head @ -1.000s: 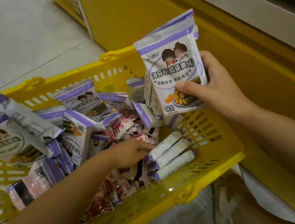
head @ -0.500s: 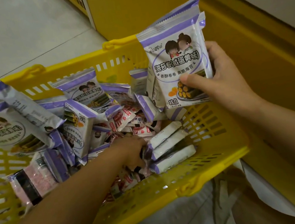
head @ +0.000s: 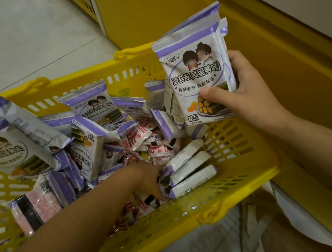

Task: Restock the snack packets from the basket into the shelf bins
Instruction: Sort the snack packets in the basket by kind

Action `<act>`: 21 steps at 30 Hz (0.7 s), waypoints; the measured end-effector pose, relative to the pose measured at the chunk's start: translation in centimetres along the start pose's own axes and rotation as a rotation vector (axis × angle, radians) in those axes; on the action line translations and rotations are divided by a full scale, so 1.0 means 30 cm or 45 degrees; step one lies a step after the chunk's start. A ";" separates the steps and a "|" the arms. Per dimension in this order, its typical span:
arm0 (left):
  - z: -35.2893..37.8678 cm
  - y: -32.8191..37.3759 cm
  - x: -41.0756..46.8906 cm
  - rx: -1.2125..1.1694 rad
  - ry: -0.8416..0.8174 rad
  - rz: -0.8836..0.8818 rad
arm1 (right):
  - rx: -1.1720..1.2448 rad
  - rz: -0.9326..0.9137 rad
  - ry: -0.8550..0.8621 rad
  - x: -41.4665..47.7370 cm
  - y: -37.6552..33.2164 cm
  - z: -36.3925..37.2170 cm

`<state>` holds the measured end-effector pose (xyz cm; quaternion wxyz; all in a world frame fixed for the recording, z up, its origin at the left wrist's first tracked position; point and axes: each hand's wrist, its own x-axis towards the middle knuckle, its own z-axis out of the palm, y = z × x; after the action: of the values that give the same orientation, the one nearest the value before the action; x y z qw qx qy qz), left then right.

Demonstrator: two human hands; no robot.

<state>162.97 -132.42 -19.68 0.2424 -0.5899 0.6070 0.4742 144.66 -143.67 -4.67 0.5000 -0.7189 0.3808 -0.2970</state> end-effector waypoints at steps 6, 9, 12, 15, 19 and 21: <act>-0.108 -0.008 -0.036 0.000 -0.278 -0.006 | -0.001 0.005 0.000 -0.001 -0.007 0.004; -0.102 -0.015 -0.028 0.008 -0.261 -0.003 | -0.013 0.015 0.002 -0.002 -0.006 0.006; -0.049 -0.003 -0.013 -0.023 -0.138 -0.053 | -0.042 0.018 0.007 -0.001 -0.005 0.005; 0.009 0.001 -0.002 -0.065 0.081 -0.077 | -0.113 0.027 0.014 -0.002 0.000 0.004; 0.031 -0.005 -0.035 -0.022 0.323 -0.115 | -0.223 0.062 0.001 -0.006 -0.002 0.015; 0.037 -0.003 -0.066 0.032 0.463 -0.108 | -0.251 0.067 -0.002 -0.007 -0.004 0.017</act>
<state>163.14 -130.49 -18.51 0.1557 -0.6879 0.6213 0.3415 144.99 -143.22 -4.75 0.4346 -0.7545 0.4268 -0.2443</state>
